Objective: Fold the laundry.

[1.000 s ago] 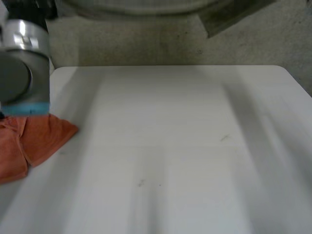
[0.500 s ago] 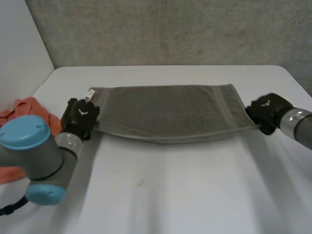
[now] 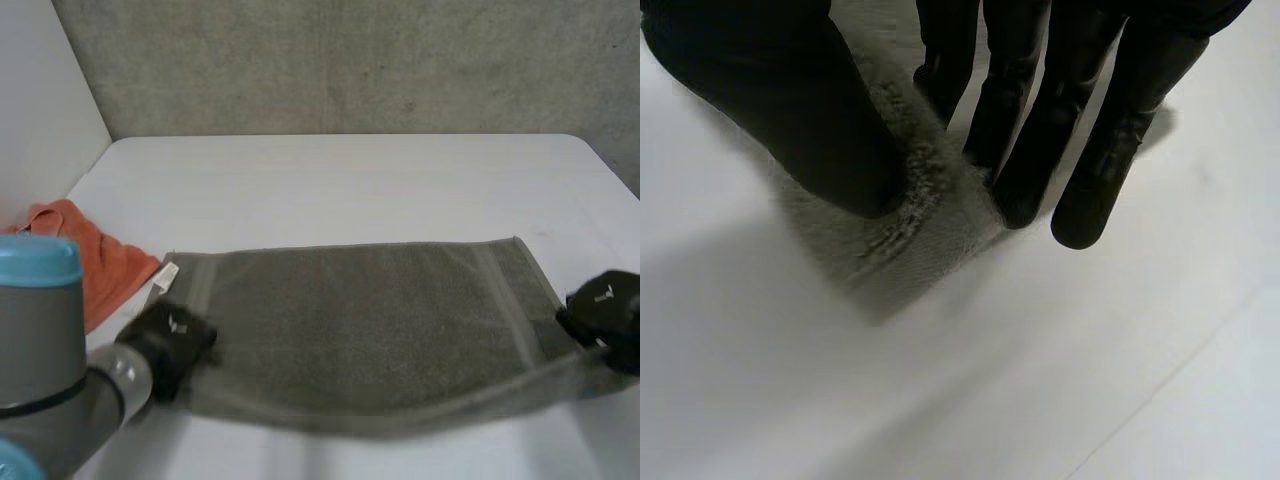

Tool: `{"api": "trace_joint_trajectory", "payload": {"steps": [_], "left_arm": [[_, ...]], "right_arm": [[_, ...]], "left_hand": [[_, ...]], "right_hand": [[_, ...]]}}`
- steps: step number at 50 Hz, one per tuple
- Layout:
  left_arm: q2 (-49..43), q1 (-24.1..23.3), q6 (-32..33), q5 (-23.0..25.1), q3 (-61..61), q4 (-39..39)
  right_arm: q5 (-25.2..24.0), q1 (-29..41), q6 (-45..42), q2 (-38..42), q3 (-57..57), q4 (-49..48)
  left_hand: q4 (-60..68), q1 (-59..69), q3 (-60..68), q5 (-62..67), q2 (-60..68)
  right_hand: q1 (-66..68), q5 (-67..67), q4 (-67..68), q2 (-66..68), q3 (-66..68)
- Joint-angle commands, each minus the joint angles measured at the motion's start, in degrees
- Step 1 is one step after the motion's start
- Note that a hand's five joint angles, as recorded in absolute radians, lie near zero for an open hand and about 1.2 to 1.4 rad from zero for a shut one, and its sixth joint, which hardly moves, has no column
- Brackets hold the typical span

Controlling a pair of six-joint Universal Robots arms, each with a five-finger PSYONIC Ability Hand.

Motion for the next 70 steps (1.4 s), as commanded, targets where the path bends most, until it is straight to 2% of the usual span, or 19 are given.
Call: {"api": "trace_joint_trajectory", "payload": {"steps": [1, 7, 15, 18, 21, 22, 23, 24, 25, 29, 36, 41, 47, 51, 53, 57, 60, 65, 70], "left_arm": [[-8.6, 0.8, 0.2, -2.2, 8.6, 15.0], [-17.0, 0.8, 0.7, -6.9, 16.0, 19.9], [-25.6, 0.7, 0.9, -7.4, 24.0, 20.6], [-27.1, 0.7, 0.9, -7.5, 25.5, 21.0], [-27.7, 0.7, 0.9, -7.6, 26.2, 21.6], [-27.7, 0.7, 0.8, -7.6, 26.3, 21.9], [-27.4, 0.7, 0.9, -7.9, 26.2, 22.7], [-27.1, 0.7, 0.9, -8.2, 26.1, 23.2], [-26.9, 0.7, 1.0, -8.5, 25.9, 23.7], [-23.8, 0.6, 1.6, -9.2, 24.8, 25.5], [-14.1, 0.9, 0.6, -8.6, 19.3, 25.5], [-7.8, 1.2, 0.7, -8.4, 13.3, 25.5], [-3.5, 0.5, -0.4, -8.3, 6.0, 25.7], [-2.8, 0.3, -2.6, -7.7, 3.0, 25.8], [-2.8, 0.3, -3.7, -7.6, 2.3, 25.9], [-3.4, 0.3, -7.3, -7.6, 1.6, 26.2], [-3.4, 0.3, -9.1, -7.6, 1.4, 26.3], [-3.5, 0.3, -9.6, -7.6, 1.1, 26.3], [-3.5, 0.3, -9.6, -7.6, 0.5, 26.4]], "right_arm": [[4.7, 7.3, 10.1, 10.2, -11.4, -12.0], [9.9, 11.7, 11.4, 18.3, -20.0, -20.4], [12.8, 14.4, 11.2, 29.3, -30.3, -27.5], [13.5, 15.2, 11.3, 33.0, -34.1, -27.7], [13.8, 15.4, 11.5, 35.1, -36.4, -28.4], [14.1, 15.7, 12.5, 35.9, -37.6, -29.7], [14.3, 16.0, 13.2, 36.1, -38.0, -30.4], [14.5, 16.2, 13.9, 36.1, -38.3, -31.0], [14.7, 16.4, 14.4, 36.0, -38.5, -31.5], [15.0, 16.4, 17.9, 34.5, -39.1, -32.2], [14.7, 16.0, 25.8, 24.4, -33.8, -31.6], [13.1, 15.7, 29.2, 16.5, -26.3, -31.3], [7.2, 10.8, 28.9, 9.8, -15.4, -23.2], [2.5, 8.0, 29.0, 8.7, -9.0, -18.6], [-1.2, 6.7, 28.7, 8.7, -4.9, -19.1], [-5.1, 5.3, 27.8, 9.0, 0.2, -22.8], [-5.5, 4.4, 26.6, 10.2, 2.1, -26.1], [-5.3, 1.8, 25.9, 14.0, 4.0, -35.3], [-5.3, 1.0, 25.5, 14.8, 4.4, -37.1]], "left_hand": [[11.1, 16.6, 11.6, 13.3, 11.4], [11.1, 16.6, 11.6, 13.3, 11.4], [11.1, 16.6, 11.6, 13.3, 11.4], [4.8, 10.2, 5.2, 6.9, 5.1], [-13.5, -8.1, -13.1, -11.4, -13.2], [-22.8, -17.3, -22.3, -20.6, -22.4], [-45.3, -39.9, -44.9, -43.2, -45.0], [-53.2, -47.7, -52.8, -51.0, -52.9], [-58.0, -52.5, -57.5, -55.8, -57.6], [-58.9, -53.4, -58.4, -56.7, -58.6], [-58.9, -53.4, -58.4, -56.7, -58.6], [-58.9, -53.4, -58.4, -56.7, -58.6], [-58.9, -53.4, -58.4, -56.7, -58.6], [-58.9, -53.4, -58.4, -56.7, -58.6], [-58.9, -53.4, -58.4, -56.7, -58.6], [-58.9, -53.4, -58.4, -56.7, -58.6], [-58.9, -53.4, -58.4, -56.7, -58.6], [-58.9, -53.4, -58.4, -56.7, -58.6], [-58.9, -53.4, -58.4, -56.7, -58.6]], "right_hand": [[23.4, 13.2, 11.9, 12.6, 12.3], [23.4, 13.2, 11.9, 12.6, 12.3], [23.4, 13.2, 11.9, 12.6, 12.3], [23.4, 13.2, 11.9, 12.6, 12.3], [23.4, 13.2, 11.9, 12.6, 12.3], [-3.2, -13.4, -14.7, -14.0, -14.2], [-29.6, -39.8, -41.1, -40.4, -40.7], [-46.6, -56.8, -58.1, -57.4, -57.7], [-46.6, -56.8, -58.1, -57.4, -57.7], [-46.6, -56.8, -58.1, -57.4, -57.7], [-46.6, -56.8, -58.1, -57.4, -57.7], [-46.6, -56.8, -58.1, -57.4, -57.7], [-46.6, -56.8, -58.1, -57.4, -57.7], [-43.2, -53.4, -54.7, -54.0, -54.2], [-38.3, -48.5, -49.8, -49.1, -49.4], [-37.6, -47.8, -49.1, -48.4, -48.7], [-35.4, -45.6, -46.9, -46.2, -46.5], [-23.0, -33.2, -34.5, -33.8, -34.1], [-12.4, -22.6, -23.9, -23.2, -23.5]]}}
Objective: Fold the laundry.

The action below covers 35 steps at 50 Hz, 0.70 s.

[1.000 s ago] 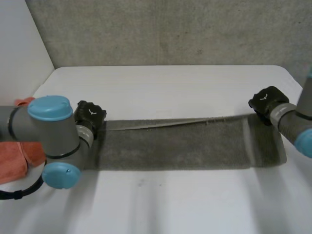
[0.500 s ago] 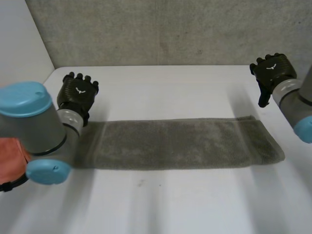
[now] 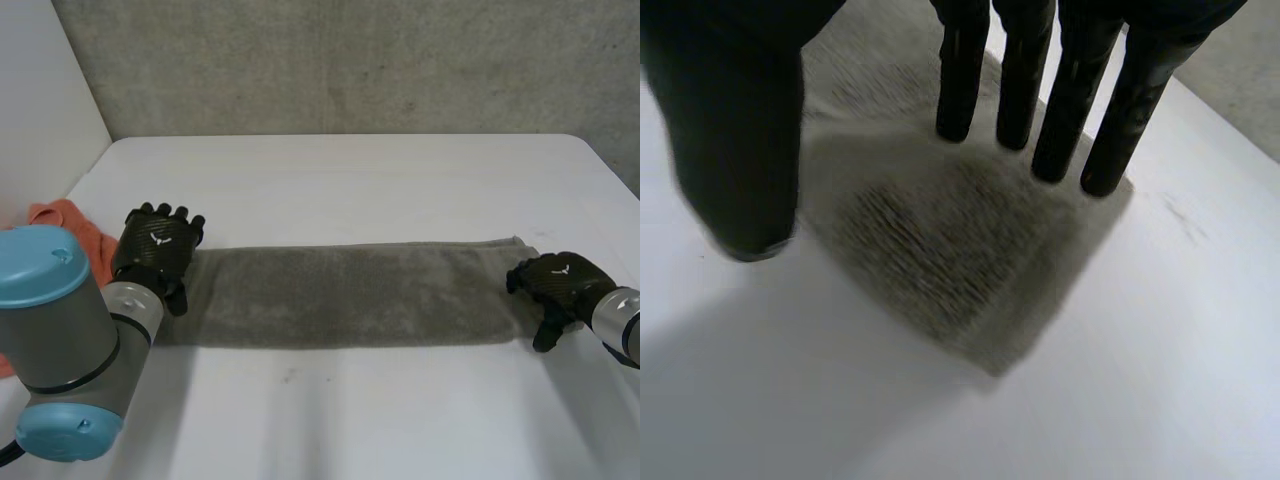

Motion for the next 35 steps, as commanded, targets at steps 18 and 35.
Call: {"api": "trace_joint_trajectory", "payload": {"steps": [18, 35], "left_arm": [[0.5, -0.2, 0.1, 0.0, -0.9, 0.0], [0.8, -0.8, 0.1, -0.4, -0.8, -0.1]], "right_arm": [[5.1, -9.2, -2.4, 1.3, -2.3, -5.7], [6.2, -8.1, -14.7, -5.8, -6.6, -6.2]], "left_hand": [[-1.7, -0.8, -2.0, -2.7, -1.7], [-1.7, -0.8, -2.0, -2.7, -1.7]], "right_hand": [[54.6, 51.7, 50.7, 50.7, 50.7], [54.6, 51.7, 50.7, 50.7, 50.7]]}}
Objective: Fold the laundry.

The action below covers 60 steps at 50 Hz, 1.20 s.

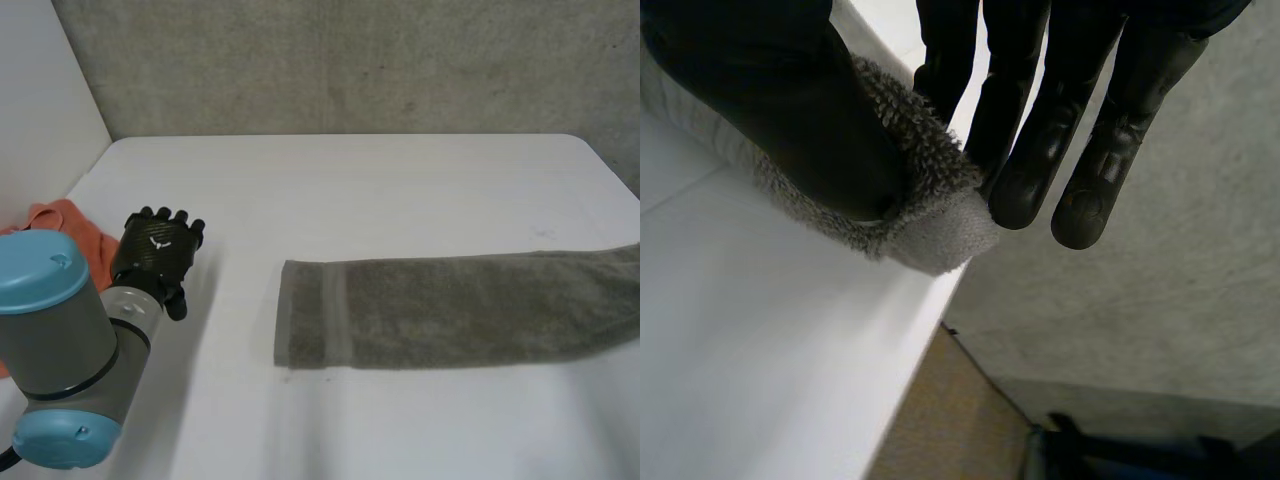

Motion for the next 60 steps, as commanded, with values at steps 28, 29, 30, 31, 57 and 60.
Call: {"api": "trace_joint_trajectory", "payload": {"steps": [28, 29, 30, 31, 57, 60], "left_arm": [[1.0, -6.3, -1.1, 0.0, 3.1, 0.2], [0.7, -6.7, -1.1, 0.0, 3.6, 0.2], [0.3, -7.0, -1.1, 0.0, 4.1, 0.2], [-0.5, -8.0, -1.1, 0.0, 5.7, 0.2], [-10.8, -17.7, -1.6, 0.7, 16.1, -0.7], [-8.7, -17.2, -1.7, 0.6, 14.8, -0.7]], "right_arm": [[-12.1, 61.5, 7.7, 6.7, -4.3, -2.5], [-12.0, 61.1, 8.9, 6.5, -4.3, -2.0], [-11.5, 58.8, 12.7, 5.2, -4.2, -0.7], [-11.2, 56.6, 16.0, 4.4, -4.0, -0.1], [-9.1, 27.2, 22.8, -4.7, 16.1, 1.6], [-6.1, 27.3, 22.7, -4.9, 14.6, 1.6]], "left_hand": [[-1.7, -0.8, -2.0, -2.7, -1.7], [-1.7, -0.8, -2.0, -2.7, -1.7], [-1.7, -0.8, -2.0, -2.7, -1.7], [-1.7, -0.8, -2.0, -2.7, -1.7], [-1.7, -0.8, -2.0, -2.7, -1.7], [-1.7, -0.8, -2.0, -2.7, -1.7]], "right_hand": [[-46.0, -56.3, -58.1, -57.5, -57.6], [-46.0, -56.3, -58.1, -57.5, -57.6], [-46.0, -56.3, -58.1, -57.5, -57.6], [-46.0, -56.3, -58.1, -57.5, -57.6], [24.0, 13.7, 11.9, 12.5, 12.4], [24.0, 13.7, 11.9, 12.5, 12.4]]}}
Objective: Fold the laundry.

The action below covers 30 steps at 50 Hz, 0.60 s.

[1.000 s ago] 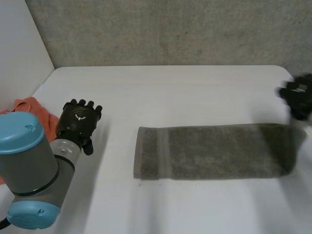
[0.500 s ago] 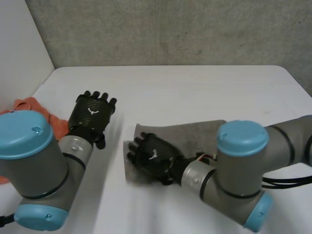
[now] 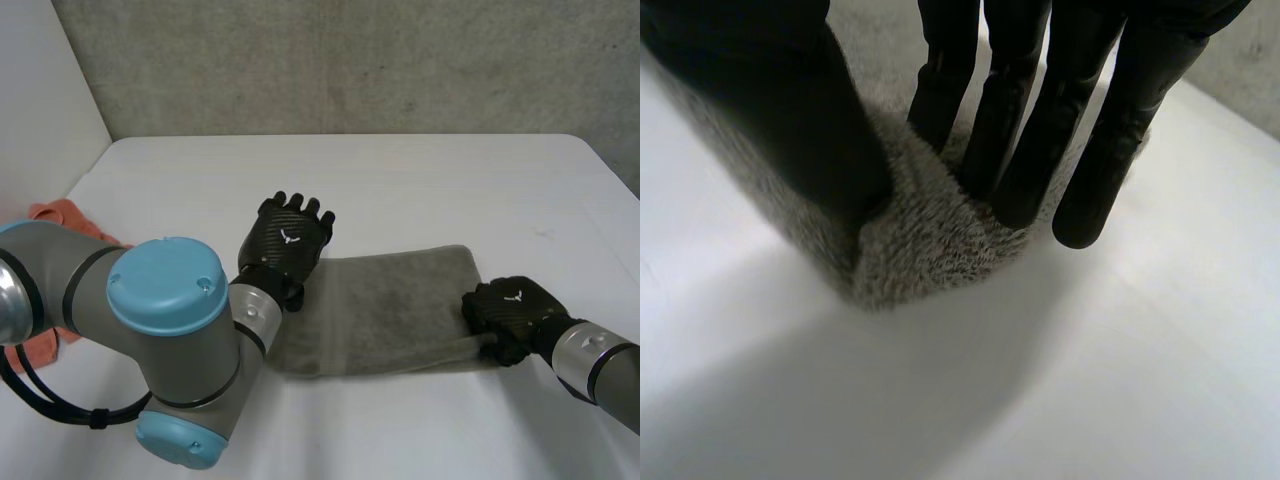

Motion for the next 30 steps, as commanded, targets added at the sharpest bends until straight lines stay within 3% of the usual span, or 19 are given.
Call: {"api": "trace_joint_trajectory", "payload": {"steps": [1, 7, 12, 15, 22, 25, 27, 30], "left_arm": [[3.8, 1.0, 0.0, -0.2, -2.9, -0.1], [8.1, 4.8, 0.0, -0.5, -5.6, -0.1], [10.7, 6.9, 0.0, -2.4, -6.9, -0.1], [11.8, 7.7, -0.2, -4.3, -7.7, -0.1], [12.4, 7.9, -4.1, -7.4, -8.7, 0.0], [12.4, 7.9, -7.2, -7.5, -8.6, -0.1], [12.4, 7.9, -8.5, -7.4, -8.5, -0.2], [12.2, 7.4, -10.1, -7.2, -7.8, -0.3]], "right_arm": [[6.6, -0.2, -1.6, 2.2, -3.9, 0.0], [9.7, 4.7, -1.8, 0.8, -8.5, 0.0], [12.1, 20.0, -2.9, -0.3, -15.6, -0.5], [13.1, 25.1, -3.0, 0.3, -17.7, -1.9], [10.1, 39.2, -4.5, 6.7, -18.1, -8.4], [10.1, 40.6, -4.6, 8.5, -17.8, -8.4], [9.7, 39.5, -3.2, 7.9, -16.7, -8.4], [9.1, 37.6, 1.0, 6.7, -15.5, -9.1]], "left_hand": [[-1.7, -0.8, -2.0, -2.7, -1.7], [-1.7, -0.8, -2.0, -2.7, -1.7], [-1.7, -0.8, -2.0, -2.7, -1.7], [-1.7, -0.8, -2.0, -2.7, -1.7], [-1.7, -0.8, -2.0, -2.7, -1.7], [-1.7, -0.8, -2.0, -2.7, -1.7], [-1.6, -0.8, -1.9, -2.7, -1.6], [-1.5, -0.6, -1.8, -2.5, -1.4]], "right_hand": [[27.5, 18.3, 16.9, 16.1, 16.5], [27.5, 18.3, 16.9, 16.1, 16.5], [27.5, 18.3, 16.9, 16.1, 16.5], [27.5, 18.3, 16.9, 16.1, 16.5], [27.5, 18.3, 16.9, 16.1, 16.5], [-18.7, -27.9, -29.3, -30.1, -29.7], [-42.5, -51.7, -53.1, -53.9, -53.5], [-42.5, -51.7, -53.1, -53.9, -53.5]]}}
